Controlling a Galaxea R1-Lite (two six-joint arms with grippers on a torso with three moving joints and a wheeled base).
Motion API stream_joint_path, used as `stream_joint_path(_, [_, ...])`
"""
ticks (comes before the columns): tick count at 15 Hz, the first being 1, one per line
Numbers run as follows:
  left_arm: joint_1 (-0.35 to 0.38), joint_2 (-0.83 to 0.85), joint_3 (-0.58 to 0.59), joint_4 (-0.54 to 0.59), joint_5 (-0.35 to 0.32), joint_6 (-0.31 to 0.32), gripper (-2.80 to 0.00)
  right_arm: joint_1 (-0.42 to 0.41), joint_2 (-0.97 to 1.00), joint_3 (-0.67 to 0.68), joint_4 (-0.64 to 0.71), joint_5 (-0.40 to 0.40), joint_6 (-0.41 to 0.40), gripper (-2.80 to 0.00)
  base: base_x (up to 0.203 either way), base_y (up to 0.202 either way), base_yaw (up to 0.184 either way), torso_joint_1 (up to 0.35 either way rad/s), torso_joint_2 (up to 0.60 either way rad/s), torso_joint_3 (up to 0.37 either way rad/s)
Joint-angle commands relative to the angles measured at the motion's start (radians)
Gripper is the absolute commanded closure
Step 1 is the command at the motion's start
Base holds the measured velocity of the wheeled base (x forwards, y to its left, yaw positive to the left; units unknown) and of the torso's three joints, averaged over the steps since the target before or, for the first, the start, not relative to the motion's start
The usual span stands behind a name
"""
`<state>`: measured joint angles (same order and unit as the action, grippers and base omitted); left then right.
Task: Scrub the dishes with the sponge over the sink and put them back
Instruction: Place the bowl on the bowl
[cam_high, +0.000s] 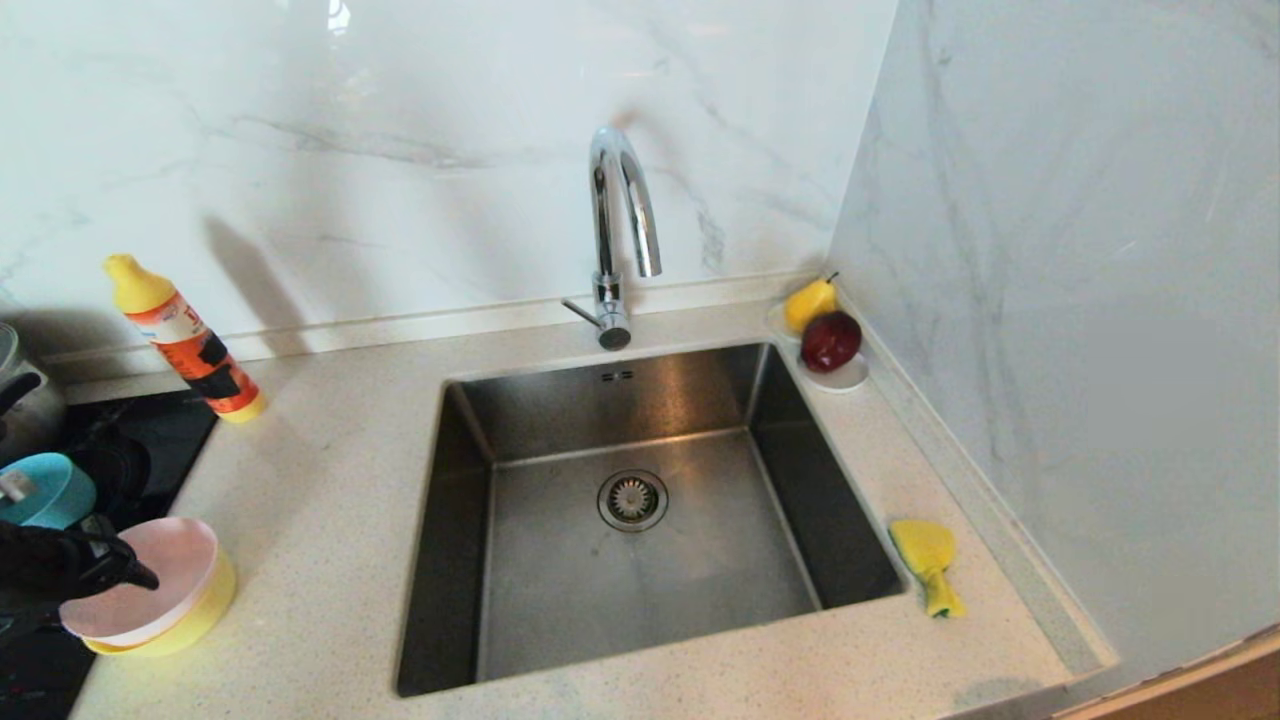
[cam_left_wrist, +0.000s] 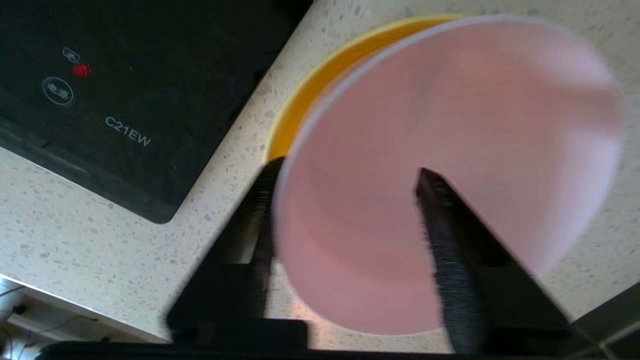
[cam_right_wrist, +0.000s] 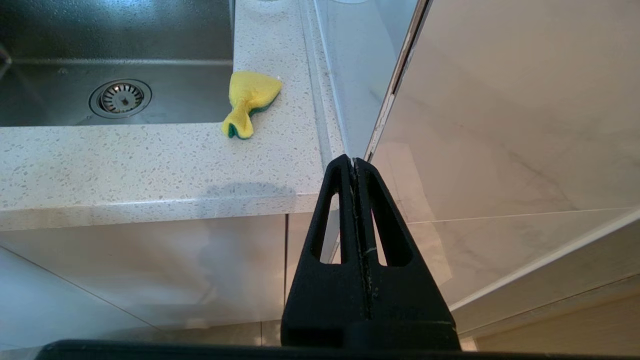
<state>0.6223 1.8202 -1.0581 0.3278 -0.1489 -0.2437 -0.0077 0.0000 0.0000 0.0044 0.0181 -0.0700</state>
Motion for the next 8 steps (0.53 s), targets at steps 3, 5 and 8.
stream_joint_path(3, [-0.001,-0.068,-0.047,0.068,-0.006,-0.006,-2.8,0.0,0.002,0.0,0.0,0.0,-0.001,0.0,0.0,0.0,0.0,0.0,0.0,0.0])
stream_joint_path(5, [-0.001,-0.079,-0.04,0.076,-0.006,-0.006,-2.8,0.0,0.002,0.0,0.0,0.0,-0.001,0.0,0.0,0.0,0.0,0.0,0.0,0.0])
stream_joint_path(8, [0.001,-0.097,-0.053,0.075,-0.005,-0.007,-2.8,0.0,0.002,0.0,0.0,0.0,-0.001,0.0,0.0,0.0,0.0,0.0,0.0,0.0])
